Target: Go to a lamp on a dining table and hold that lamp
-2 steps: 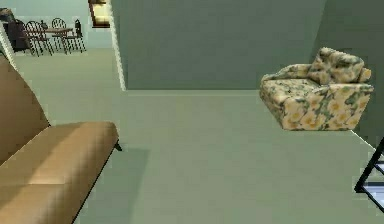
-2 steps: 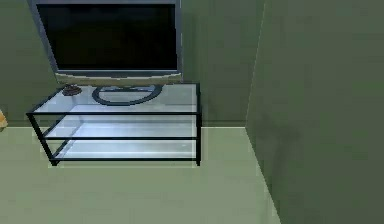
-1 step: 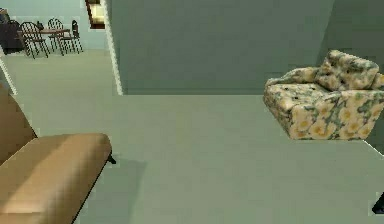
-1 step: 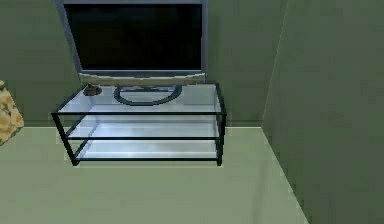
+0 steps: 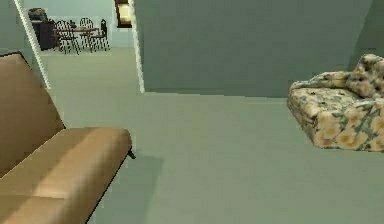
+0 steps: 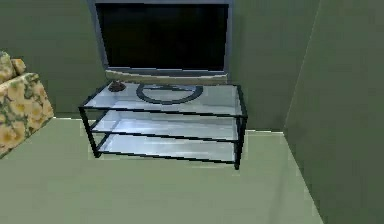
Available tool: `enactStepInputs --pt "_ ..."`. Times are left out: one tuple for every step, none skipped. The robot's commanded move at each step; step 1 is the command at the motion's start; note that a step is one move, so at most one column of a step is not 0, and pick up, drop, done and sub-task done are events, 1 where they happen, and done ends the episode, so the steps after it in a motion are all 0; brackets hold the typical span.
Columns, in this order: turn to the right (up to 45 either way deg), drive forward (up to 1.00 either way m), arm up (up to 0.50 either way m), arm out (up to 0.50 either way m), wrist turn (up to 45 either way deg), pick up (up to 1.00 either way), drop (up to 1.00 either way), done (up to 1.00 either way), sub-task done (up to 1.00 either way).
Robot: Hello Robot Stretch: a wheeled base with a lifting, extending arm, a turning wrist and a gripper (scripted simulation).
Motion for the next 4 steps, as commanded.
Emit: enactStepInputs --pt "0.0 1.0 0.0 0.0 0.0 0.0 0.0 0.0 0.0" --pt "0.0 0.85 0.0 0.0 0.0 0.0 0.0 0.0 0.0" --pt "-39.0 0.0 0.0 0.0 0.0 0.0 0.0 0.0 0.0" --pt "0.0 0.5 0.0 0.0 0.0 0.0 0.0 0.0 0.0"
